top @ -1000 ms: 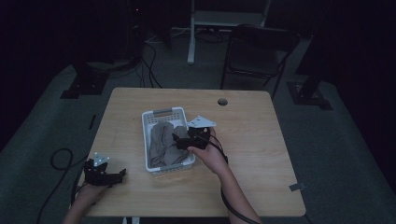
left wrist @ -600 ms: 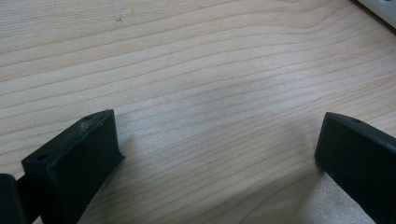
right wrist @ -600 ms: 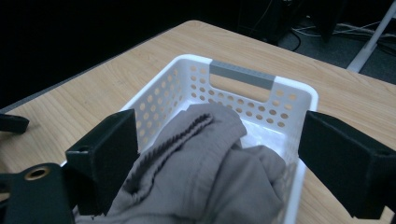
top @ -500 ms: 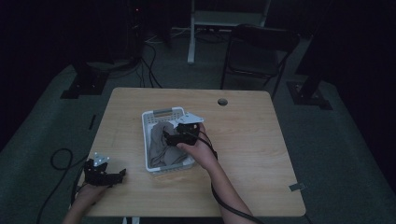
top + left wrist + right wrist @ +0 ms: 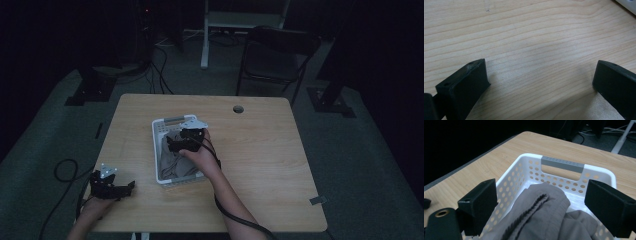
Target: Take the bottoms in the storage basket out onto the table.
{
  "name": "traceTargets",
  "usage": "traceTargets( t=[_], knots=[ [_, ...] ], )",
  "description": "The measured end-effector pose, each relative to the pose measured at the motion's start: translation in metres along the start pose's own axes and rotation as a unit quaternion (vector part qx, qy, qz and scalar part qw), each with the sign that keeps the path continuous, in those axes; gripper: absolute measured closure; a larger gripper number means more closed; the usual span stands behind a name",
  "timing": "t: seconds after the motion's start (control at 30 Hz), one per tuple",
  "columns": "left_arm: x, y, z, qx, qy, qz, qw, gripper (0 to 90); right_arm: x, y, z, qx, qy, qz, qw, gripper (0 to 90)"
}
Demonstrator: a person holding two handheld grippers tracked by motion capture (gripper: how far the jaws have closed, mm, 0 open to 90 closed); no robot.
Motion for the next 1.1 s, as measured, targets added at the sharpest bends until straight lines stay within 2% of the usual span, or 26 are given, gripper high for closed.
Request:
traceTargets(
  t=[0.5, 0.67, 0.87, 1.1],
  knots=[
    [0.0, 0.0, 0.0, 0.0, 0.0, 0.0, 1.0, 0.4, -0.025, 0.029, 0.0, -0.034, 0.02, 0.039, 0.9985, 10.6],
    [0.0, 0.0, 0.0, 0.0, 0.0, 0.0, 1.0, 0.4, -0.032, 0.034, 0.003, -0.028, 0.015, 0.053, 0.9981, 10.6],
    [0.0, 0.0, 0.0, 0.0, 0.0, 0.0, 1.0, 0.4, -0.04, 0.04, 0.003, -0.036, 0.007, 0.069, 0.997, 10.7],
    [0.0, 0.0, 0.0, 0.0, 0.0, 0.0, 1.0, 0.4, -0.053, 0.044, 0.003, -0.033, 0.013, 0.093, 0.995, 12.3]
  ],
)
Point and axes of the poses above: each handheld gripper's, and its own axes: y roughly forward along the jaws, x roughly out of its top, z roughly to its left, the point moved 6 cm from there along y, roughly forward along the jaws, and after that the axes turned 12 degrees about -z, right-handed, at the moved point
